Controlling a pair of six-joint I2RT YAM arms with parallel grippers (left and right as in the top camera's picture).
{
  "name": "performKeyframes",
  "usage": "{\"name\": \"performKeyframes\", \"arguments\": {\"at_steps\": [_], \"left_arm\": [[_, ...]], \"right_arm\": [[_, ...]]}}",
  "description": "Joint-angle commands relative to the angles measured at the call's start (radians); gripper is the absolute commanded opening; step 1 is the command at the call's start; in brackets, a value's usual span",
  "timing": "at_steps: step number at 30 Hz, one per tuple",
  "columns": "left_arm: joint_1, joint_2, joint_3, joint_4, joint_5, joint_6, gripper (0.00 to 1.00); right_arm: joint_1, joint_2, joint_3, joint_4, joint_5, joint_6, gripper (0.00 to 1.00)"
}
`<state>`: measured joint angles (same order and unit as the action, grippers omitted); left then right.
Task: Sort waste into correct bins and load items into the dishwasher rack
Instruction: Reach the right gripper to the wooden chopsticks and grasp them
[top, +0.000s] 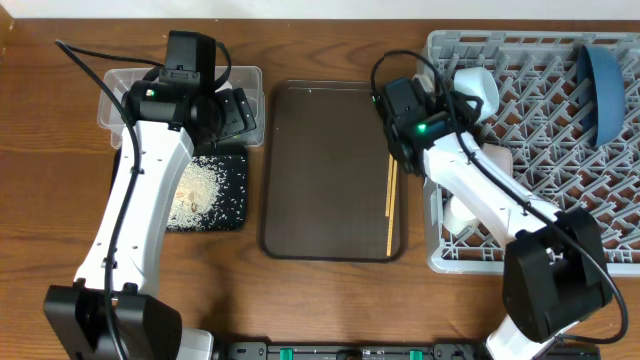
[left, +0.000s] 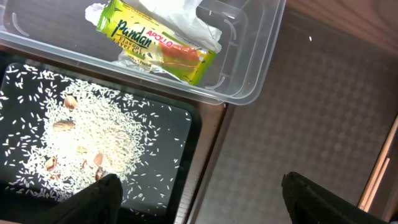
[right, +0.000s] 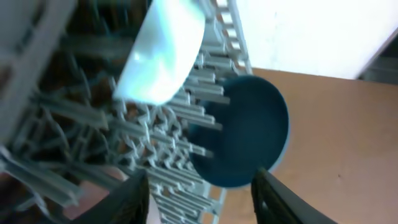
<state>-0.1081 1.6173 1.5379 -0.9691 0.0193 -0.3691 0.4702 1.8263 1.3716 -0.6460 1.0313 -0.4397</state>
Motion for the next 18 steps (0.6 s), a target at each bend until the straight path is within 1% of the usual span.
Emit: {"name": "performKeyframes", "arguments": {"at_steps": [1,2,3,4,5,6,8,9,10,13,15,18], "left_arm": [[0.003,-0.013,0.016,-0.003,-0.009,0.001,0.85],[0.003,-0.013,0.016,-0.003,-0.009,0.001,0.85],[0.003,-0.013,0.016,-0.003,-0.009,0.001,0.85],[0.003,-0.013,0.016,-0.003,-0.009,0.001,0.85],[0.003,-0.013,0.016,-0.003,-0.009,0.001,0.85],[0.003,-0.013,0.016,-0.003,-0.009,0.001,0.85],[0.003,-0.013,0.016,-0.003,-0.009,0.001,0.85],[0.003,-0.013,0.016,-0.003,-0.009,0.001,0.85],[0.003,-0.013,0.016,-0.003,-0.009,0.001,0.85],[0.003,-0.013,0.016,-0.003,-0.009,0.001,0.85],[0.003,-0.013,0.016,-0.003,-0.009,0.001,0.85],[0.003,-0.013,0.016,-0.003,-0.009,0.001,0.85]], "right_arm": [[0.0,-0.018,0.108,0.007,-0.119,0.075,0.6],[-0.006,-0.025,0.135,0.007,-0.156,0.081,0.65],[-0.013,-0.033,0.161,0.008,-0.201,0.08,0.78],[-0.016,-0.037,0.182,0.009,-0.247,0.08,0.93],[-0.018,-0.043,0.204,0.01,-0.306,0.08,0.99],[-0.018,-0.044,0.22,0.013,-0.371,0.08,0.99],[-0.013,-0.044,0.245,0.01,-0.591,0.081,0.99],[-0.01,-0.044,0.247,0.009,-0.708,0.081,0.99],[-0.003,-0.044,0.247,-0.005,-0.873,0.088,0.99],[0.013,-0.043,0.246,-0.066,-1.229,0.092,0.99],[0.02,-0.043,0.246,-0.096,-1.376,0.092,0.99],[0.027,-0.04,0.24,-0.13,-1.459,0.093,0.99]]}}
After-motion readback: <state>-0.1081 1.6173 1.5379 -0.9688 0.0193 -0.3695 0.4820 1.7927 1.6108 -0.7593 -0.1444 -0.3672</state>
